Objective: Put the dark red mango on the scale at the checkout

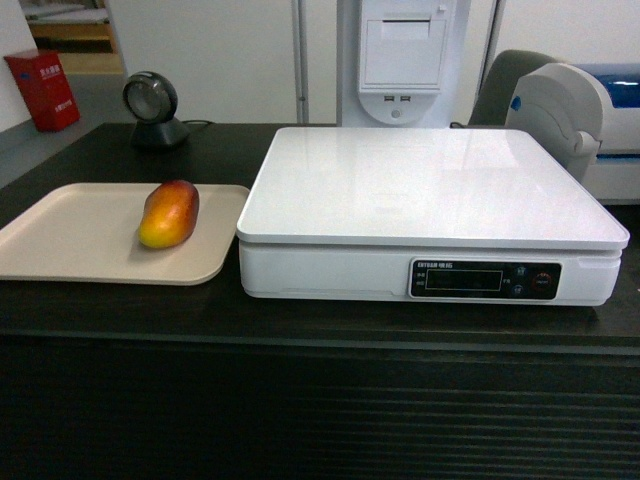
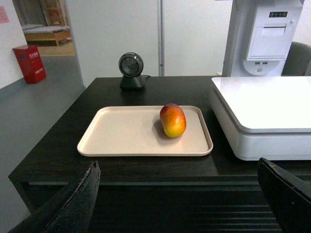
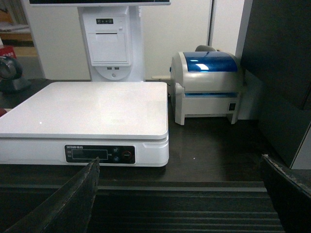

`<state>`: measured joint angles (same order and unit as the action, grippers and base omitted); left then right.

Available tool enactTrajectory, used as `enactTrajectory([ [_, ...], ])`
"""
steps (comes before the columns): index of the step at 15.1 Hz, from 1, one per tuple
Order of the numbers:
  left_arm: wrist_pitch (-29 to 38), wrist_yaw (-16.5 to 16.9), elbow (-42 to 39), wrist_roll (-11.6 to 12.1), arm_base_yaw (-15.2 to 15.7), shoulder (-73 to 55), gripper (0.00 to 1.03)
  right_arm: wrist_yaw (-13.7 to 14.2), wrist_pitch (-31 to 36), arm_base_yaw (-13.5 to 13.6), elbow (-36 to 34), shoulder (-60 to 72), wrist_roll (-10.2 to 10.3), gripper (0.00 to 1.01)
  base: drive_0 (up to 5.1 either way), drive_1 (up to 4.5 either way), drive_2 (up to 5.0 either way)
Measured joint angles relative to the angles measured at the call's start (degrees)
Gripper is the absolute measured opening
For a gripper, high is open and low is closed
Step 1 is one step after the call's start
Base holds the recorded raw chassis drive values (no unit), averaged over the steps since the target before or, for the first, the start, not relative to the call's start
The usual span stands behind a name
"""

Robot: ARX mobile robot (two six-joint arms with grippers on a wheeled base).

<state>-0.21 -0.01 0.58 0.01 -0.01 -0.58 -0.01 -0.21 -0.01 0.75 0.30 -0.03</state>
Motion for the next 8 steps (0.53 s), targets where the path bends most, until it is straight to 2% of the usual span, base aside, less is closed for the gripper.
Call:
enactTrajectory([
  [8, 0.0, 0.0, 0.0, 0.0, 0.0, 0.0, 0.98, 0.0, 0.0, 0.0, 0.0, 0.0, 0.0, 0.98, 0.0, 0.0, 0.0],
])
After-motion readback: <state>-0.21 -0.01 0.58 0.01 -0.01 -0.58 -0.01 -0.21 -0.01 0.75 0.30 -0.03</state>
